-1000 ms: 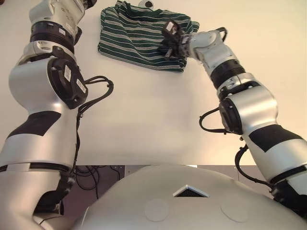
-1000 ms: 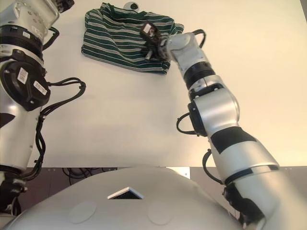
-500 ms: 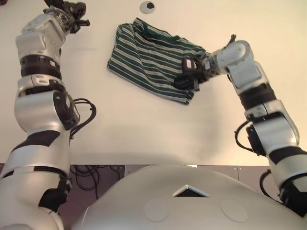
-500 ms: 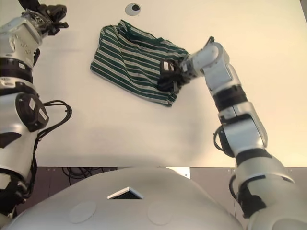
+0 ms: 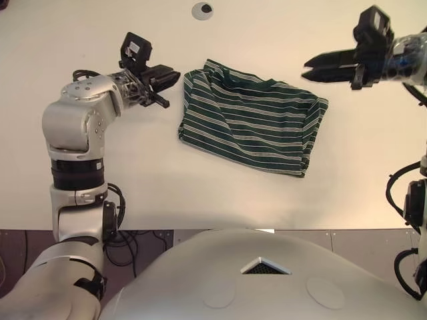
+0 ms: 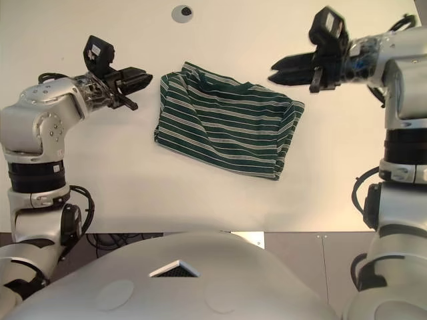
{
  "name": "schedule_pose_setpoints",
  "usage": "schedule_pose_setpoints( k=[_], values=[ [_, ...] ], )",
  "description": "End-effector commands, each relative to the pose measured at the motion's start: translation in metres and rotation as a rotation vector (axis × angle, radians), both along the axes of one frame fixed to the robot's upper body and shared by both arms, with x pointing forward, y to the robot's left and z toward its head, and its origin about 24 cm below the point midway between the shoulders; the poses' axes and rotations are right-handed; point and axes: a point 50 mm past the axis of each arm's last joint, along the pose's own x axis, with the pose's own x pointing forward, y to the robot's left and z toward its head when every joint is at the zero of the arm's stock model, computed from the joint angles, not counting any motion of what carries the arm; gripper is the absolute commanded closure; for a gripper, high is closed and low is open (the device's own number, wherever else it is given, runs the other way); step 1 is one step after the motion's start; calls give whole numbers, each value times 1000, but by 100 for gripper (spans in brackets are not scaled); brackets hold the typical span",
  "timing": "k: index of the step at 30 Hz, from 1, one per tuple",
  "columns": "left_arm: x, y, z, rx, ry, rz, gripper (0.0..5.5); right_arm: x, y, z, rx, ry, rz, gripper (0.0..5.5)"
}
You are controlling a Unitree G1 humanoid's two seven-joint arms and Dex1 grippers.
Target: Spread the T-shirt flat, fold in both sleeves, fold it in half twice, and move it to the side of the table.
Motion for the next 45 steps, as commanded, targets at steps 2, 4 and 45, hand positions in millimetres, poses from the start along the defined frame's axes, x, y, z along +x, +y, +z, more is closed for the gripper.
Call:
schedule_pose_setpoints(
  k=[2, 4, 45],
  values=[
    [-18, -1, -2, 28, 13, 7, 450, -3, -7, -36, 16, 149, -254, 443],
    [-24, -1, -5, 30, 24, 16, 450, -9, -7, -44, 36, 198, -299, 443],
    [-45, -31, -42, -40, 122, -8, 445, -30, -60, -39, -3, 236, -414, 548]
  ],
)
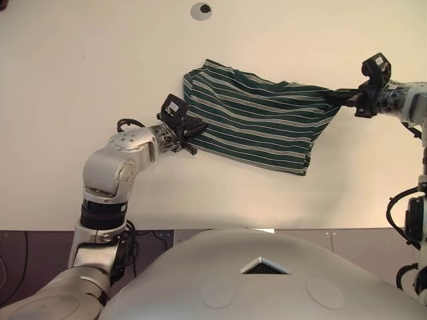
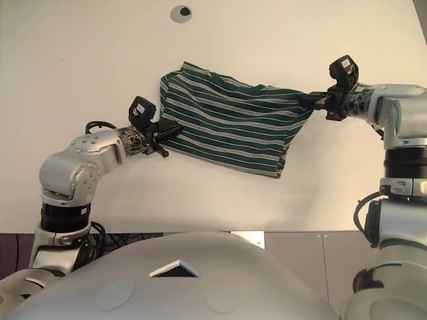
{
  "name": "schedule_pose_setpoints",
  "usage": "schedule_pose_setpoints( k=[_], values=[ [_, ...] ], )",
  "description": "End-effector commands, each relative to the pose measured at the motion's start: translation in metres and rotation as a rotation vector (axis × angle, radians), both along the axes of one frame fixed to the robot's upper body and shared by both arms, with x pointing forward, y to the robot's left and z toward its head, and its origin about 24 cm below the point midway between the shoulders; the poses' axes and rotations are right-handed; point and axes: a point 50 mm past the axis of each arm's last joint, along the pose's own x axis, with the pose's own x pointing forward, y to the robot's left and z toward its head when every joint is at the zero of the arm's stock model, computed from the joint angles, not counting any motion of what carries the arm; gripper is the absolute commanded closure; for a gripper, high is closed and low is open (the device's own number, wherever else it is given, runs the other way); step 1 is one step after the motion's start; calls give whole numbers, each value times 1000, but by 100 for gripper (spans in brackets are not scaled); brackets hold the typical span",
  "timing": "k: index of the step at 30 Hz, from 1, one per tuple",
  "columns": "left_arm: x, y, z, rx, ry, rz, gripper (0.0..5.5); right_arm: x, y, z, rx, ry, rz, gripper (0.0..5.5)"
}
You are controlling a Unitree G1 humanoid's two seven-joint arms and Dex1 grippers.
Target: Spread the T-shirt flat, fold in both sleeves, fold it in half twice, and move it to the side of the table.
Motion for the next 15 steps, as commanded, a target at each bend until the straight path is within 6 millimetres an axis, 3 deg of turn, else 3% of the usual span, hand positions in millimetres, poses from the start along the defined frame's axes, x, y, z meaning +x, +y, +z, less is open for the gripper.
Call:
schedule_pose_setpoints(
  k=[1, 5, 10, 15],
  values=[
    [2, 1, 9, -5, -37, 6, 445, -1, -13, 13, -37, -28, -17, 548],
    [2, 1, 8, -4, -36, 10, 445, -1, -2, -2, -51, 6, 12, 548],
    [6, 2, 13, -4, -56, 12, 445, 3, -4, -22, -109, 6, -46, 548],
    [5, 4, 14, 2, -58, 12, 445, 4, -5, -24, -113, -11, -33, 461]
  ],
)
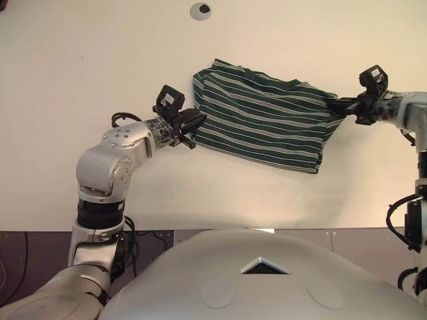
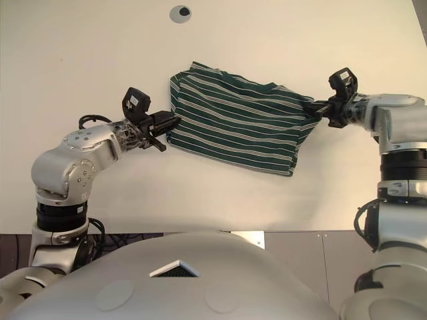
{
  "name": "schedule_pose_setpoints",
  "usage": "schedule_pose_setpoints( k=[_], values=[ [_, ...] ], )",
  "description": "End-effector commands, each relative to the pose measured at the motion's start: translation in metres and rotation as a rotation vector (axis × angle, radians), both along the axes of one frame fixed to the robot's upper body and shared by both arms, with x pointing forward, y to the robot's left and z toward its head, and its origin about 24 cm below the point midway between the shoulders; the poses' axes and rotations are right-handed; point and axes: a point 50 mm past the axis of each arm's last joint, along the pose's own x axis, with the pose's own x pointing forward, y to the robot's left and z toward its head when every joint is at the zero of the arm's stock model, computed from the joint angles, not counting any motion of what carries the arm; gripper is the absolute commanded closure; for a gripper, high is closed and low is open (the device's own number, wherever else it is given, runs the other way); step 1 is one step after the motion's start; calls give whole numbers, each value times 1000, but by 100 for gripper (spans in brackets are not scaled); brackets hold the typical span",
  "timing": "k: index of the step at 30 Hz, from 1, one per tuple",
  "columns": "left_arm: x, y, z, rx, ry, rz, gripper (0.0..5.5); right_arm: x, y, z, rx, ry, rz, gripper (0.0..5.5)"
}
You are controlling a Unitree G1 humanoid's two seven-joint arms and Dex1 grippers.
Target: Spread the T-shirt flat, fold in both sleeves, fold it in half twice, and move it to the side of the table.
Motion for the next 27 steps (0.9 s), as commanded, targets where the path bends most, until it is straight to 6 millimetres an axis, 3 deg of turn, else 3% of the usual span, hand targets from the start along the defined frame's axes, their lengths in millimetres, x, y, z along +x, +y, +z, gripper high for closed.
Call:
schedule_pose_setpoints(
  k=[1, 7, 11, 16, 19, 21, 23, 27],
  values=[
    [1, 3, 3, 15, -16, 9, 445, 5, -5, 9, -22, -52, -1, 461],
    [-4, -3, 10, 35, -44, -57, 445, 25, -20, 44, -70, -167, -24, 461],
    [-7, -6, 14, 65, -52, -132, 445, 45, -10, 68, -21, -295, -32, 461],
    [-14, 2, -27, 167, 75, -164, 445, 49, 25, 65, 138, -401, 2, 461],
    [-5, 22, -52, 297, 107, -142, 445, 48, 36, 63, 176, -414, 12, 461],
    [8, 40, -57, 388, 75, -147, 445, 46, 41, 63, 184, -413, 34, 461],
    [37, 56, -45, 469, -43, -134, 445, 41, 44, 57, 149, -389, 106, 461],
    [104, 61, 3, 475, -309, -28, 445, 29, 57, 45, 126, -315, 250, 461]
  ],
)
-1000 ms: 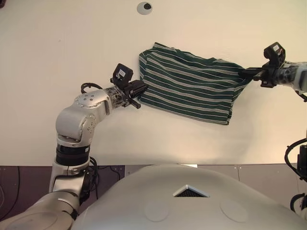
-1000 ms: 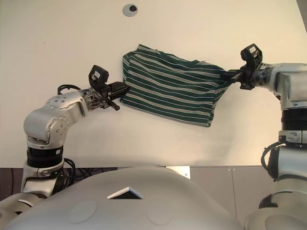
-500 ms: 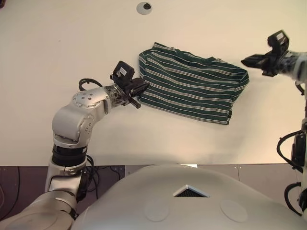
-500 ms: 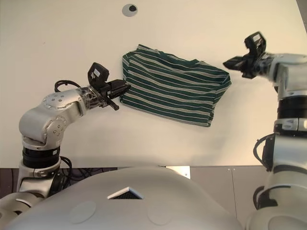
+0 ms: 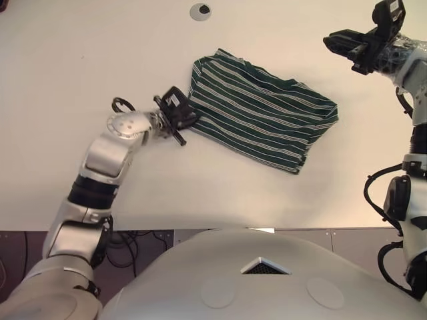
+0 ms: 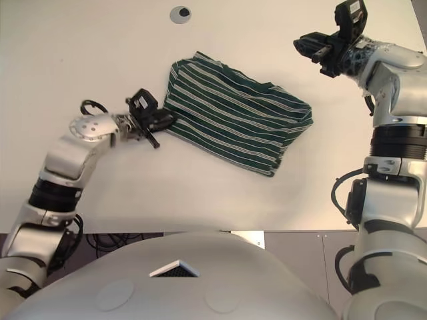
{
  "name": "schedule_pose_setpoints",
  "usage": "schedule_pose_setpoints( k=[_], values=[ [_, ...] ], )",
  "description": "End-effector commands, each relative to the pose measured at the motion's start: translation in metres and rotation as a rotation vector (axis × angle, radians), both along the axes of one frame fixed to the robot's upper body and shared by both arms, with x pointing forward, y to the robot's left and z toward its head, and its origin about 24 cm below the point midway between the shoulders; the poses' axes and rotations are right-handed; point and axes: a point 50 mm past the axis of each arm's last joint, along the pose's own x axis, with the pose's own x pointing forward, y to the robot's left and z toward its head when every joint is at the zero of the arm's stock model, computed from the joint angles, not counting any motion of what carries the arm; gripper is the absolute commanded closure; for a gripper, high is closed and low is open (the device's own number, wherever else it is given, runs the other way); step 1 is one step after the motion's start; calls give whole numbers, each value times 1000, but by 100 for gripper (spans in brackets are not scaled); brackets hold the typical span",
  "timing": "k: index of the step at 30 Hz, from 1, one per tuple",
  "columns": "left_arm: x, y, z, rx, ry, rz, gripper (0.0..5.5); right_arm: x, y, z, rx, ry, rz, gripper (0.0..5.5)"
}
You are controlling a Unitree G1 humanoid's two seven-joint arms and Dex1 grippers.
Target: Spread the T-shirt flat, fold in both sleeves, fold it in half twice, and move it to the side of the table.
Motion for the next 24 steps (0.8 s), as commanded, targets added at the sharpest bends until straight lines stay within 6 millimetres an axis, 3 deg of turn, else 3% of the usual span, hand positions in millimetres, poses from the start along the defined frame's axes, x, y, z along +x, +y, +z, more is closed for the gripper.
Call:
schedule_pose_setpoints(
  k=[1, 3, 5, 8, 9, 12, 15, 20, 24],
  values=[
    [61, 25, 36, 69, -203, 133, 445, -14, 19, -10, -62, 51, 187, 461],
    [82, 26, 56, 31, -301, 196, 445, -18, 29, -15, -79, 61, 244, 461],
    [91, 29, 71, -46, -361, 249, 445, -19, 39, -19, -86, 68, 287, 461],
    [80, 27, 77, -127, -391, 219, 445, -28, 48, -29, -94, 94, 324, 461],
    [69, 18, 72, -167, -357, 163, 445, -31, 45, -35, -104, 107, 301, 461],
    [10, -16, 38, -276, -166, -31, 445, -32, 35, -51, -150, 124, 226, 461],
    [-32, -34, 14, -321, -31, -75, 445, -32, 31, -51, -130, 117, 187, 461],
    [-58, -46, -8, -285, 85, -91, 445, -33, 32, -50, -118, 109, 179, 461],
    [-61, -24, -41, -91, 133, -47, 445, -32, 35, -46, -113, 97, 191, 461]
  ],
)
